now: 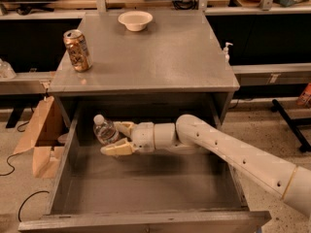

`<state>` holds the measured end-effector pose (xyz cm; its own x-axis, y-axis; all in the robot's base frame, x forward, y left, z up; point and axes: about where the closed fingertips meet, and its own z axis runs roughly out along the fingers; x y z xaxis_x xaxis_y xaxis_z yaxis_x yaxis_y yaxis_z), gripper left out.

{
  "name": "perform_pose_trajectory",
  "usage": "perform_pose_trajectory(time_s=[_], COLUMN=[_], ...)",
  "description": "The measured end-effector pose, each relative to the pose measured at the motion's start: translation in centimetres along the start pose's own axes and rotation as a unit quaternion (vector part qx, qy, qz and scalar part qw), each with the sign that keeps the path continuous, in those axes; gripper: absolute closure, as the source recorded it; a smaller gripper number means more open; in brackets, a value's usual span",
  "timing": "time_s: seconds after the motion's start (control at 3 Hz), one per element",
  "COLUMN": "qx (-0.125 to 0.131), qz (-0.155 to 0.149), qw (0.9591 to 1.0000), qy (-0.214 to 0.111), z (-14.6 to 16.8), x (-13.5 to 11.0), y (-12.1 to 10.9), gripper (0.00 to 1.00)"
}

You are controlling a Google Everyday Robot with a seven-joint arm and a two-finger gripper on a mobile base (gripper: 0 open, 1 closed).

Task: Place water bottle into top drawer

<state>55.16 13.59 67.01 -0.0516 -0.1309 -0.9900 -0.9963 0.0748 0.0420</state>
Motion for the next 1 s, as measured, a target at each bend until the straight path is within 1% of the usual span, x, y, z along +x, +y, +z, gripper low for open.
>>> perform_pose_trajectory(time_s=[0.33, 0.67, 1.0], qx=[-0.001, -0.005, -0.002], qz=[0.0, -0.001, -0.013], qw=[1.0, 1.0, 0.9994], qy=[0.0, 0.003, 0.033], z=[0.1, -1.6, -6.6], x=[0.0, -0.6, -2.2], y=[0.1, -0.1, -0.1], gripper=[0.0, 0.0, 0.0])
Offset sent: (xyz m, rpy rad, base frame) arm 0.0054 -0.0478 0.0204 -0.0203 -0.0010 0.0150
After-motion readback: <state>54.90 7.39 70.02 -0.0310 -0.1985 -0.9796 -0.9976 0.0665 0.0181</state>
